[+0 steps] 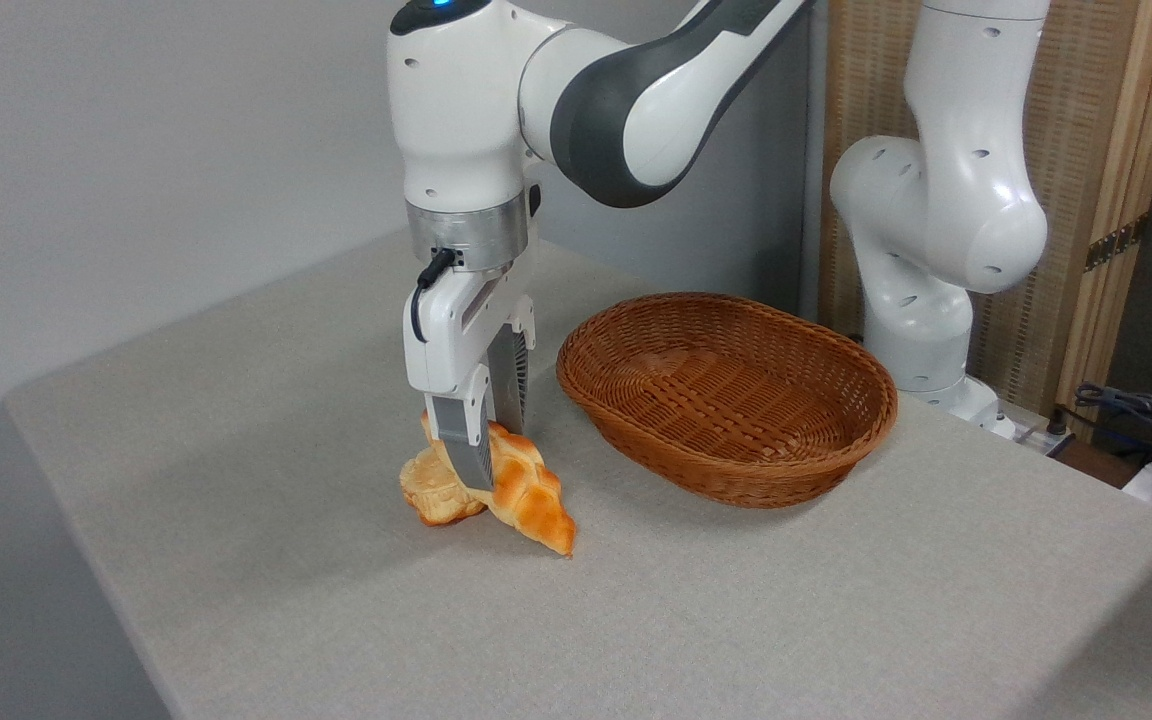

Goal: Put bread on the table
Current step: 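Carry the croissant beside the bun and lower it onto the table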

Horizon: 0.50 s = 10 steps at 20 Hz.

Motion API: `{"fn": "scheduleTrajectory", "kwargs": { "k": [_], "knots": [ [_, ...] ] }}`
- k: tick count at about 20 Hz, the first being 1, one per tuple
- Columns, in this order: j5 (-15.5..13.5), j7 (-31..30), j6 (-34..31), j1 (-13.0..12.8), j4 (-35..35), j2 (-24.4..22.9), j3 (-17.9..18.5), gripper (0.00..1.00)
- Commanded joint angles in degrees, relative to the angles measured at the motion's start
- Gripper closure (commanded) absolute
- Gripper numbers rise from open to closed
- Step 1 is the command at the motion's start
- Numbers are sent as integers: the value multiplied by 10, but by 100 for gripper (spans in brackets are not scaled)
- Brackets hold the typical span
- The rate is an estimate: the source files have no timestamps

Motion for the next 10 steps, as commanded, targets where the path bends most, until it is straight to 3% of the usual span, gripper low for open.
{"fn": "scheduleTrajectory", "kwargs": {
  "k": [1,7,10],
  "knots": [
    [-10,-1,5,-6,9,4,19,0],
    [-10,-45,-22,-6,51,0,30,0],
    [-10,-78,-73,-6,96,1,32,0]
  ]
}}
